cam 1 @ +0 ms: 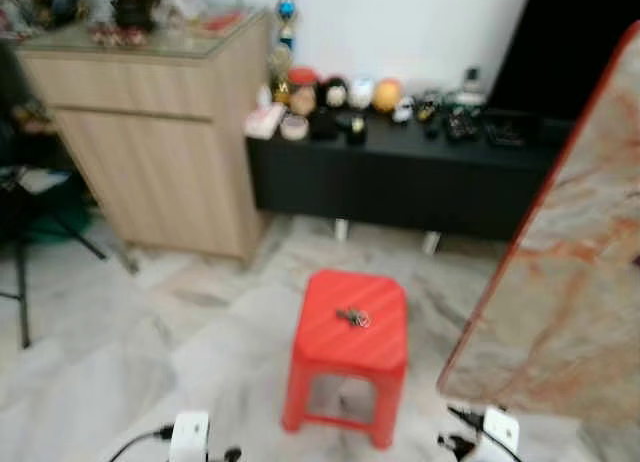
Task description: Hang keys on a hook
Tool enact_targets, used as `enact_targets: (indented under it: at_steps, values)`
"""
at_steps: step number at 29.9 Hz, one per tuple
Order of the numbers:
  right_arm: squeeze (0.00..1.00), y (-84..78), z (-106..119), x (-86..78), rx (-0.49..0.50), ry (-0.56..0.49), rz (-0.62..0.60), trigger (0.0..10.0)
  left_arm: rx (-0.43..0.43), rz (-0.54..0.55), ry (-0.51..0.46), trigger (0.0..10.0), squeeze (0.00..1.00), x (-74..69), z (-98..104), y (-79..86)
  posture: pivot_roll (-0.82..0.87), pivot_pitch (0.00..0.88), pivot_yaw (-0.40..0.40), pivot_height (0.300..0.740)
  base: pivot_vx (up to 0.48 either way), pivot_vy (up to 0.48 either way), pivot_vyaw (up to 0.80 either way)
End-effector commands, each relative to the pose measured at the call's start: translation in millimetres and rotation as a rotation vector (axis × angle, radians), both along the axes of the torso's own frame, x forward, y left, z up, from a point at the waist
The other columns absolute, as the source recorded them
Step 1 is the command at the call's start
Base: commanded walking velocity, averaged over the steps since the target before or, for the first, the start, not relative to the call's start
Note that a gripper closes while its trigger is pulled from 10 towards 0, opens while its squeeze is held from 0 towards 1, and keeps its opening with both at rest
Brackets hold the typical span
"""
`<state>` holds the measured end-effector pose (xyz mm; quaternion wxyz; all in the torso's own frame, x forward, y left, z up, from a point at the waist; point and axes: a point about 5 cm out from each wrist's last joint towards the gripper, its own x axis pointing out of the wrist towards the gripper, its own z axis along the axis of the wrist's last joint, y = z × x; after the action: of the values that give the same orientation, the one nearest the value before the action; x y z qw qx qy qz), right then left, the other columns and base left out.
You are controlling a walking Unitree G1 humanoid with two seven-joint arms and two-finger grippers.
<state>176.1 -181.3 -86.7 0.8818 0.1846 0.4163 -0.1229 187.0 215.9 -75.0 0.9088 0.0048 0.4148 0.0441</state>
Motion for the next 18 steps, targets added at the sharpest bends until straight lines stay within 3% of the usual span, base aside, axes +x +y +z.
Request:
enact_targets:
  at_steps: [1,18]
  values:
    - [0.00,-6.6,2.5,3.4,-0.017,-0.014,-0.012,10.0,-0.005,-0.016,0.009,10.0,0.00,-2.3,-2.3,-5.6,-0.03,0.000,-0.050,0.740,0.000,-0.405,0.00]
    - [0.00,-7.1,10.2,17.5,-0.013,-0.076,-0.039,10.0,-0.006,-0.009,0.001,10.0,0.00,-0.8,-1.5,-6.1,-0.04,0.000,-0.056,0.740,0.000,-0.366,0.00]
